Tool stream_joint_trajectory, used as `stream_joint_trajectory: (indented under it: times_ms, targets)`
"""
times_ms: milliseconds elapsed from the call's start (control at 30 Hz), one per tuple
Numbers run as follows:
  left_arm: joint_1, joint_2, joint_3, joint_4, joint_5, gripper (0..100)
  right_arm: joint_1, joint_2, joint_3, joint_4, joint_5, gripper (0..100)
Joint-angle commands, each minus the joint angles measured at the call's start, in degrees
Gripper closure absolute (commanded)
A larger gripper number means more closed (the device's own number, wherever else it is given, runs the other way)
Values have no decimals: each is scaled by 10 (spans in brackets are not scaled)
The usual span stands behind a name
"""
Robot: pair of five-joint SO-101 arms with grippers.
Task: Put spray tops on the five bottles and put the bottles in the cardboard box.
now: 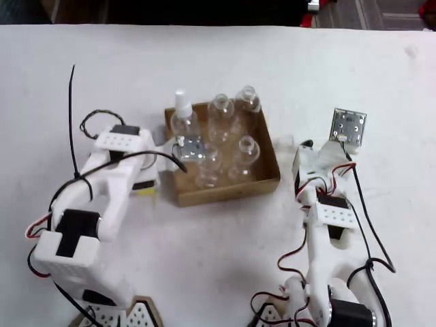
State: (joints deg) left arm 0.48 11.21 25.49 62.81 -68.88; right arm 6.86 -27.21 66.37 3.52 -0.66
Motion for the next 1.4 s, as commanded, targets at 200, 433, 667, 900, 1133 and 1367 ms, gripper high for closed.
stream_joint_trajectory:
  times_ms: [200, 433, 667, 900, 1133, 1367]
  targets:
    - [-7, -2, -177, 229, -3, 980, 3, -2, -8, -8, 7, 854]
    - [-6, -2, -319, 327, 142, 980, 3, -3, -8, -8, 7, 854]
    - [-5, -15, -467, 396, 287, 980, 3, -5, -8, -8, 7, 854]
    - [44, -152, -498, 395, 377, 980, 3, -5, -8, -8, 7, 854]
    - [120, -322, -393, 393, 443, 980, 3, -5, -8, -8, 7, 854]
    - [138, -503, -163, 186, 563, 980, 3, -5, -8, -8, 7, 854]
